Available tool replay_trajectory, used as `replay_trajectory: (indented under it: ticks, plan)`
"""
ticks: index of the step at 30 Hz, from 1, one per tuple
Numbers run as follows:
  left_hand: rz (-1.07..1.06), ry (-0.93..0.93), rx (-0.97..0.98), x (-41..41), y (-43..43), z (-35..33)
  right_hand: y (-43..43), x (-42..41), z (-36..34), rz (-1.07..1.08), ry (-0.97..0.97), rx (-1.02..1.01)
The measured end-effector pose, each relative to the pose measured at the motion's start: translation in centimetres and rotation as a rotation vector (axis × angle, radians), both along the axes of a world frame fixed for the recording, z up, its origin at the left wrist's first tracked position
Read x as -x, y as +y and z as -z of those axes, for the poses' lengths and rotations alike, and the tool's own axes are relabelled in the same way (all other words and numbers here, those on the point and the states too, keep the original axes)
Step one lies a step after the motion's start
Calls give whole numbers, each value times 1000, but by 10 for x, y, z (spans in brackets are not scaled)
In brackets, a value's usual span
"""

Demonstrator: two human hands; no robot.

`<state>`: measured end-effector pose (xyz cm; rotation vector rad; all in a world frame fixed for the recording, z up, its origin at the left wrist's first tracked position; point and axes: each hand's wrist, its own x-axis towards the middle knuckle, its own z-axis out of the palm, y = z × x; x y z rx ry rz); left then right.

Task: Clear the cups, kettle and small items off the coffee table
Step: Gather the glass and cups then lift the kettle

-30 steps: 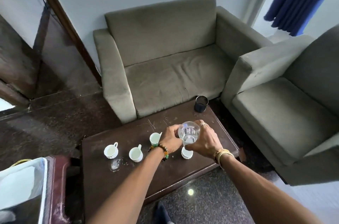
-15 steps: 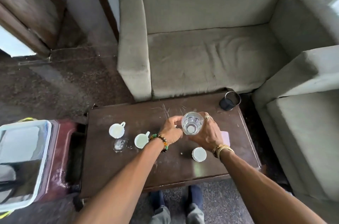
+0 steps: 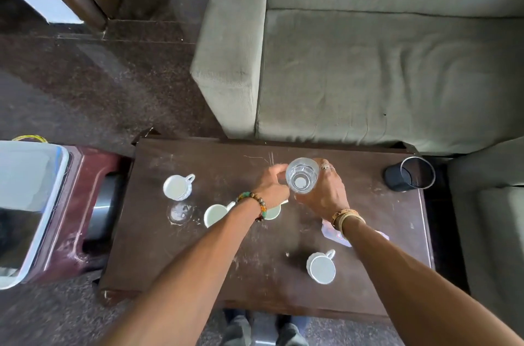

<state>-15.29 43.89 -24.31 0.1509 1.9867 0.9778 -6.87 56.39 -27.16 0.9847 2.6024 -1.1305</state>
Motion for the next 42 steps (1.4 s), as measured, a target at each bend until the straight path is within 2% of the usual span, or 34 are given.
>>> replay_trajectory:
  ticks: [12,22,26,29,34,39,42]
  plan:
    - [49,-18,41,21,21,56,12,20,76,16,-15,38]
    - [178,5,107,28,19,72,10,12,91,32,-11,40]
    - [175,29,132,25,16,71,11,15,85,-35,-115,74]
    - [148,49,166,24,8,59,13,10,65,-77,-161,84]
    - [56,140,146,31,-16,-8,20,3,-10,-67,-95,55]
    - [-83,236,95,29,-55,-93,7,13,-103,-113,42,-18]
    - [-145,298,82,16,-96,-141,-20,24,-159,-210,140,-82]
